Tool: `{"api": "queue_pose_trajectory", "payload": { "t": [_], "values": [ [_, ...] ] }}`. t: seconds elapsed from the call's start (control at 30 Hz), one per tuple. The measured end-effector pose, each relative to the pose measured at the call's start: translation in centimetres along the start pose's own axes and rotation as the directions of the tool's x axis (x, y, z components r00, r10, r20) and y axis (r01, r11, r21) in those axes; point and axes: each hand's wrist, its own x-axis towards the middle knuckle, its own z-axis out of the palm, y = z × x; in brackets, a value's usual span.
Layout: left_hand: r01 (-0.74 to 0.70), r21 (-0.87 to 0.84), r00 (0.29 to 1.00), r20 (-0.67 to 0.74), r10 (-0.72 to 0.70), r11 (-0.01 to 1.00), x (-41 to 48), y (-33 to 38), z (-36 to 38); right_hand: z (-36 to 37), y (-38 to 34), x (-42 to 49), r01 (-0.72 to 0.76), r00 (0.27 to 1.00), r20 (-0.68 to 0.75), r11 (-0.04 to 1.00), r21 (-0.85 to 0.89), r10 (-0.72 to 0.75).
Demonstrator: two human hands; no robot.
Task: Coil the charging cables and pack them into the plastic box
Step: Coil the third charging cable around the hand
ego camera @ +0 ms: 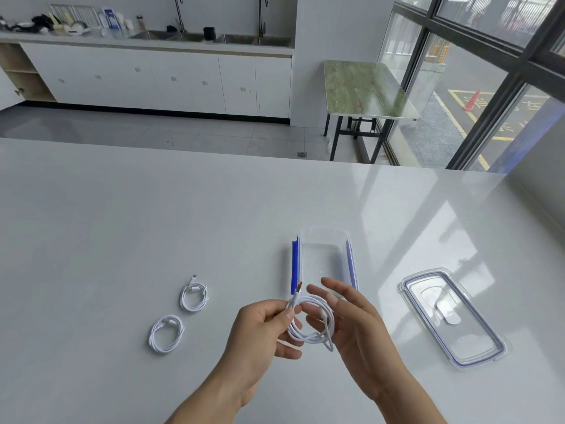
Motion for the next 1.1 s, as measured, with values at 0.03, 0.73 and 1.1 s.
{"api": "queue_pose_trajectory", "payload": {
  "t": [0.03, 0.73, 1.1],
  "values": [
    [-0.002, -0.008, 1.000, -0.009, 0.002, 1.000, 0.1, 0.0, -0.1, -0.3, 0.1, -0.2, 0.023, 1.000, -0.003, 0.998, -0.058, -0.023],
    [-0.013, -0.152, 0.998, -0.069, 0.003, 0.988, 0.0, 0.3, -0.1, -2.1, 1.8, -1.8, 0.147, 0.983, 0.158, 0.923, -0.355, -0.095],
    [-0.028, -0.268, 0.992, -0.124, -0.006, 0.963, 0.2, 0.5, -0.2, -3.2, 1.6, -0.7, 0.008, 0.998, -0.058, 1.000, 0.002, -0.008]
  ]
}}
